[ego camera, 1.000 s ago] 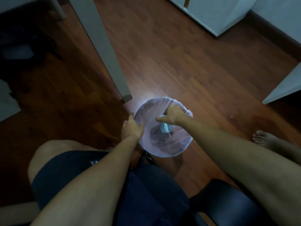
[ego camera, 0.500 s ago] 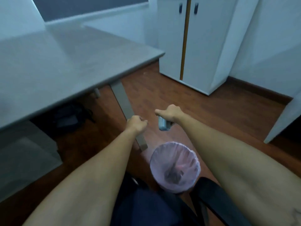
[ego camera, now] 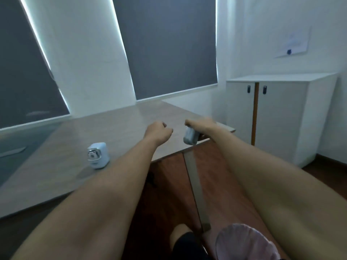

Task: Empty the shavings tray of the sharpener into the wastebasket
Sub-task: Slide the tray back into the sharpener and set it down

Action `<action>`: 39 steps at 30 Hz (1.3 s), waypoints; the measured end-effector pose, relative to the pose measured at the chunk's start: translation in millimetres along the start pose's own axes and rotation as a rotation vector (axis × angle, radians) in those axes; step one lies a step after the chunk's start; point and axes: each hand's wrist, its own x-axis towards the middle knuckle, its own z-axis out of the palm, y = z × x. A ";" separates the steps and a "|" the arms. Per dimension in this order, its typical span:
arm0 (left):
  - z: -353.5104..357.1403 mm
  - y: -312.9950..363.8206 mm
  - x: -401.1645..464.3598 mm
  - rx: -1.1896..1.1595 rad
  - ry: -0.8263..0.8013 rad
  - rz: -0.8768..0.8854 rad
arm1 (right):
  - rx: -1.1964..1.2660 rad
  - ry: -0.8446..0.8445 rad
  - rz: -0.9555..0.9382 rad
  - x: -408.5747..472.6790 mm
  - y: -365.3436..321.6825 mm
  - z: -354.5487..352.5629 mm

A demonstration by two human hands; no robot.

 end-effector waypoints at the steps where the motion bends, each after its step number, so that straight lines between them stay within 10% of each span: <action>1: -15.0 -6.1 0.3 -0.005 0.035 -0.009 | 0.041 -0.015 -0.012 0.4 -11.1 8.3; 19: -100.6 -196.6 -6.6 -0.085 0.413 -0.487 | 0.220 -0.292 -0.073 25.9 -74.1 211.8; 31: -70.7 -238.6 30.4 -0.138 0.498 -0.458 | 0.409 -0.331 0.058 66.7 -61.8 264.9; 39: -87.3 -258.5 39.3 -0.697 0.553 -0.623 | 0.489 -0.475 0.108 69.0 -64.6 272.1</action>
